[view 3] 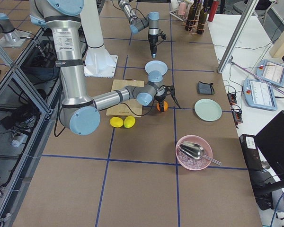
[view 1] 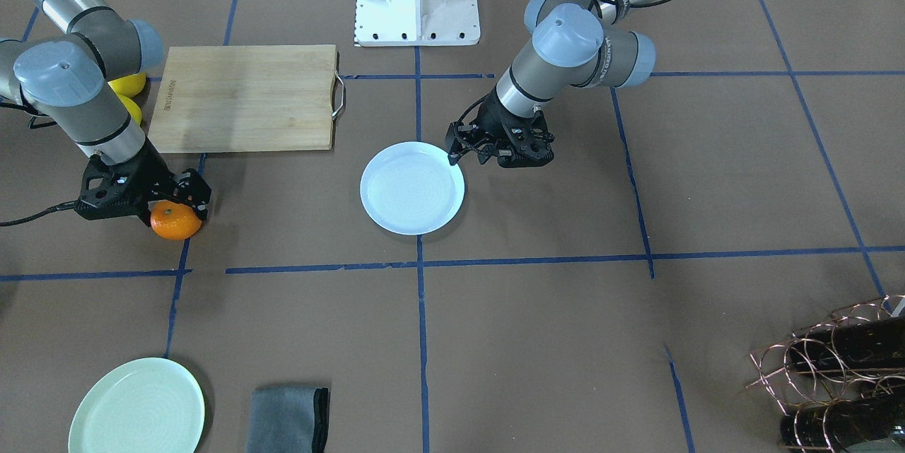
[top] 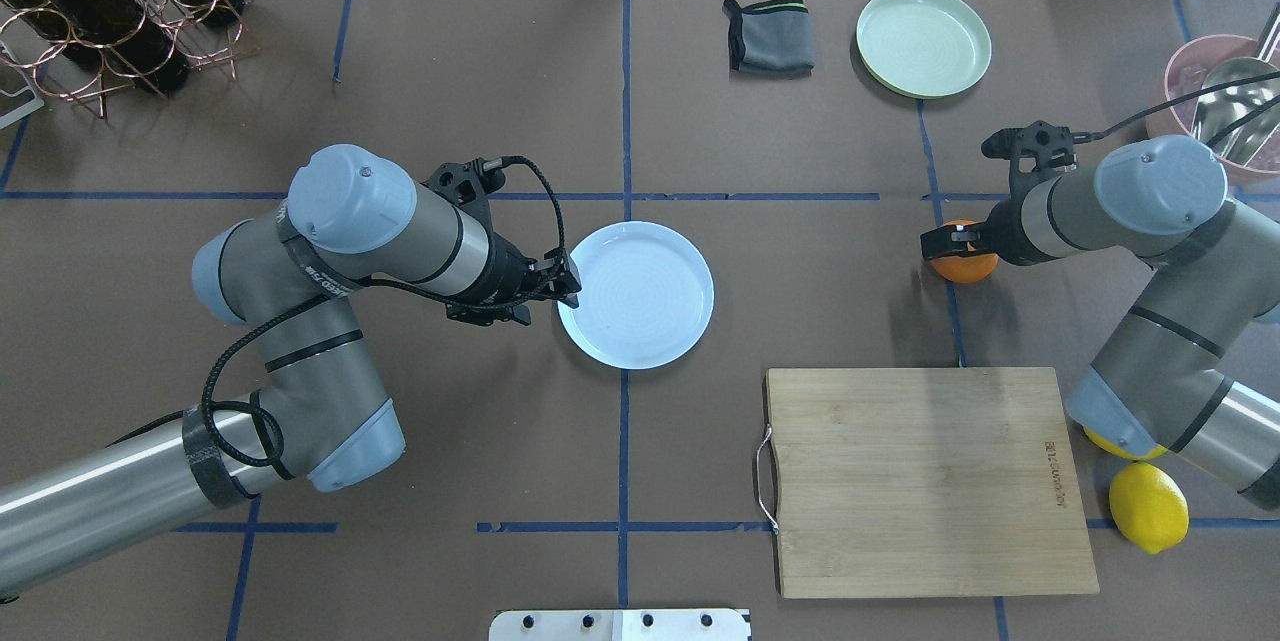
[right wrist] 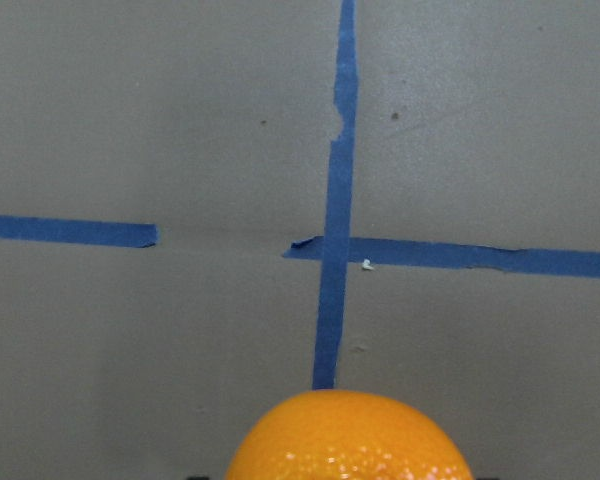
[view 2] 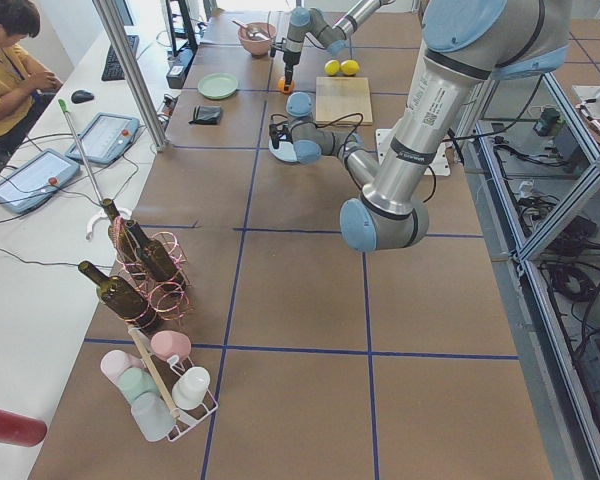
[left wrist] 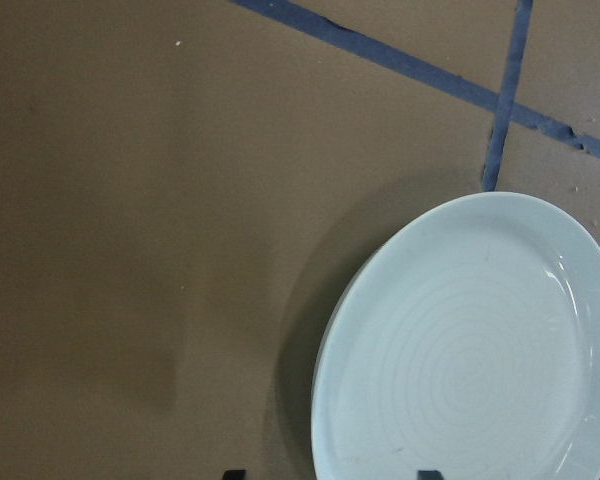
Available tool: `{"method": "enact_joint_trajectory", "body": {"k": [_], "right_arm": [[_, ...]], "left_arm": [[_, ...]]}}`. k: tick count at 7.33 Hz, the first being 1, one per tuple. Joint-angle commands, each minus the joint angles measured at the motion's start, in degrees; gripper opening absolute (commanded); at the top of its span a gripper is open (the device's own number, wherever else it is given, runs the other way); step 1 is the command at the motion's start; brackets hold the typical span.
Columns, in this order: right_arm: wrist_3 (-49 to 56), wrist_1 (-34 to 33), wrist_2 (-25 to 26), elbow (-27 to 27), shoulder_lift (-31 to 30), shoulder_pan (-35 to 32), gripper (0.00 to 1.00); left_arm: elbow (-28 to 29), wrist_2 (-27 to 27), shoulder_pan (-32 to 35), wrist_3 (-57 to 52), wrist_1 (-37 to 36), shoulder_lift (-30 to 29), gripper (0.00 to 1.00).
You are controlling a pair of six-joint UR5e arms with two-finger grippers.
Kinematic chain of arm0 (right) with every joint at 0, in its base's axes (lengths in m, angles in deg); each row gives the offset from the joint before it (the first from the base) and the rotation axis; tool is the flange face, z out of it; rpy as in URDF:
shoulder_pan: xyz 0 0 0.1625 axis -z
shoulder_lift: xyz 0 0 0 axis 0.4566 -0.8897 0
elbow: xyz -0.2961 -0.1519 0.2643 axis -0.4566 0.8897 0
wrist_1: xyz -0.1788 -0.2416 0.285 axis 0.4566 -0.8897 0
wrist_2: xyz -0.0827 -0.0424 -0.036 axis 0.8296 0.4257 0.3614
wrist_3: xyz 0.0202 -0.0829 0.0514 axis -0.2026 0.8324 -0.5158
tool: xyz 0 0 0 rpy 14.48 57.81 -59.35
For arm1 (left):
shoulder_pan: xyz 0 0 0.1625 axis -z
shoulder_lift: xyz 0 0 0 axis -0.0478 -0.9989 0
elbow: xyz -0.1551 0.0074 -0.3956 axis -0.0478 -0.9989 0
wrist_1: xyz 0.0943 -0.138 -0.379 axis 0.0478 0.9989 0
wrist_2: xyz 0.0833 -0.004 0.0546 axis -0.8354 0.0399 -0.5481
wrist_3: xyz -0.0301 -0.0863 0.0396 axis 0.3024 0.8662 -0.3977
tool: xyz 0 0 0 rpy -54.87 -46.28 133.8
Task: Pick orange to plate
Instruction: 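Lower the right gripper over the orange and close on it, then lift the orange with the right gripper and carry it over the plate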
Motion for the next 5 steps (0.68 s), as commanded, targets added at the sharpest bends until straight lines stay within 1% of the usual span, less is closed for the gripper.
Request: {"method": "enact_joint_trajectory", "body": {"k": [1,2,3,4,5], "right_arm": [[0.1,0.1,0.0,-0.3,0.2,0.1,0.2],[-0.5,-0.4,-0.3,-2.6,0.5,0.1,0.0],[-3.6,-5.5,-0.5,-5.3,6.9,0.0,0.0],[-12.4,-12.9,0.9,-7.9,12.8,4.1,0.0],[-17.3,-14.4,6.0,-7.4,17.5,9.7,0.0]], "left_arm": [[-0.4,0.1,0.0,0.0,0.0,0.0,0.65],[-1.7,0.1,0.1,0.0,-0.1,0.2,0.65],[-5.6,0.2,0.2,0.0,0.0,2.4,0.65],[-9.9,0.2,0.6,0.0,0.0,4.2,0.65],[-13.2,0.3,0.9,0.0,0.2,6.1,0.65]]}}
